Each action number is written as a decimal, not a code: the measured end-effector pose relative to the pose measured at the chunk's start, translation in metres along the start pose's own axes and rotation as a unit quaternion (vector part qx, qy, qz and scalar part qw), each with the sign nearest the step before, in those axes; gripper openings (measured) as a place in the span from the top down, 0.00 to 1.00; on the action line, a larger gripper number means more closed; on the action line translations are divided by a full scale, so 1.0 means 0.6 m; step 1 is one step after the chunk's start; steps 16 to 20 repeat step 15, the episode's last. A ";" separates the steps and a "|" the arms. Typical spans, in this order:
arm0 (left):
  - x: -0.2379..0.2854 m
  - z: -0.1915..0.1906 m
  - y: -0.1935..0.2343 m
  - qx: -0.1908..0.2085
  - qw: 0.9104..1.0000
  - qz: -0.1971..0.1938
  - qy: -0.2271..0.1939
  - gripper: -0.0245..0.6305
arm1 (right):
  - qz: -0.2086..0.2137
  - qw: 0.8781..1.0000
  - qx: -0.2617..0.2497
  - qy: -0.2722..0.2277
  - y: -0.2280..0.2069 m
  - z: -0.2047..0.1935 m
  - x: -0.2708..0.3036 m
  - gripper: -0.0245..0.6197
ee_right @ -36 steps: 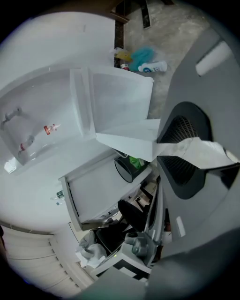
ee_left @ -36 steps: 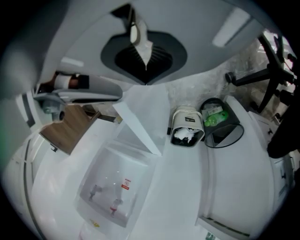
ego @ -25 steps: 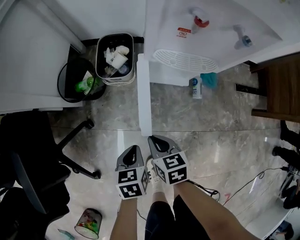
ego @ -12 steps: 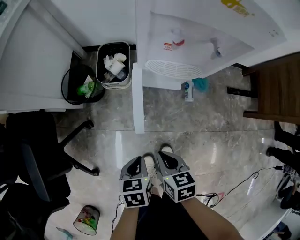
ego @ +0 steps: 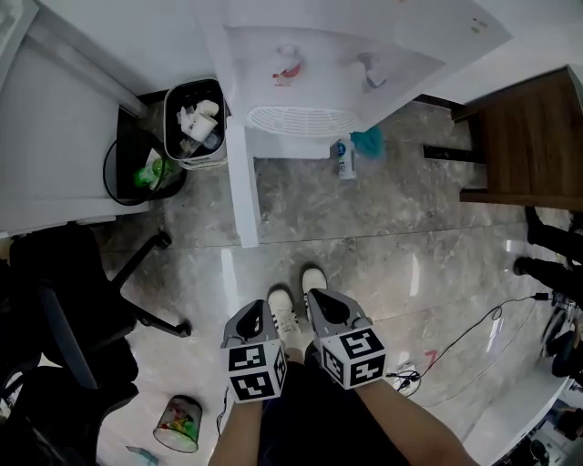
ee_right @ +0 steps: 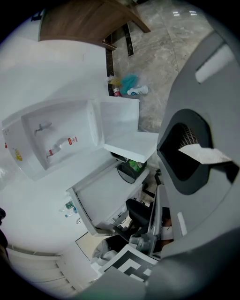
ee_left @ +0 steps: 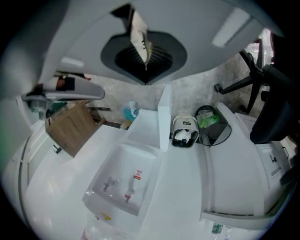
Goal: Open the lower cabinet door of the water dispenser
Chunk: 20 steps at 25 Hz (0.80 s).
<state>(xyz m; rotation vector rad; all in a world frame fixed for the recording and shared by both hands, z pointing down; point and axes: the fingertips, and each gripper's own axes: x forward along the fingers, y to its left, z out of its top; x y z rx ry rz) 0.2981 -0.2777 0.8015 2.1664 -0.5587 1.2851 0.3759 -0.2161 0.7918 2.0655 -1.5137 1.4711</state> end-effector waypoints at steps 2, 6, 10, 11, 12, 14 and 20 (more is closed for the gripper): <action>0.002 0.001 -0.008 0.005 1.000 -0.001 0.002 0.95 | 0.000 1.000 -0.005 -0.001 -0.005 0.003 -0.001 0.97; 0.007 0.000 -0.022 0.008 1.000 -0.006 0.006 0.95 | 0.002 1.000 -0.014 -0.001 -0.013 0.008 -0.001 0.97; 0.010 0.002 -0.028 0.005 1.000 -0.010 0.006 0.95 | 0.003 1.000 -0.012 -0.003 -0.018 0.010 -0.002 0.97; 0.010 0.003 -0.029 0.005 1.000 -0.011 0.006 0.95 | 0.004 1.000 -0.012 -0.004 -0.018 0.010 -0.002 0.97; 0.011 0.003 -0.029 0.004 1.000 -0.012 0.006 0.95 | 0.004 1.000 -0.012 -0.005 -0.017 0.011 -0.002 0.97; 0.012 0.004 -0.029 0.002 1.000 -0.012 0.005 0.95 | 0.005 1.000 -0.013 -0.006 -0.015 0.010 -0.002 0.97; 0.013 0.004 -0.029 0.002 1.000 -0.013 0.005 0.95 | 0.006 1.000 -0.014 -0.007 -0.015 0.010 -0.002 0.97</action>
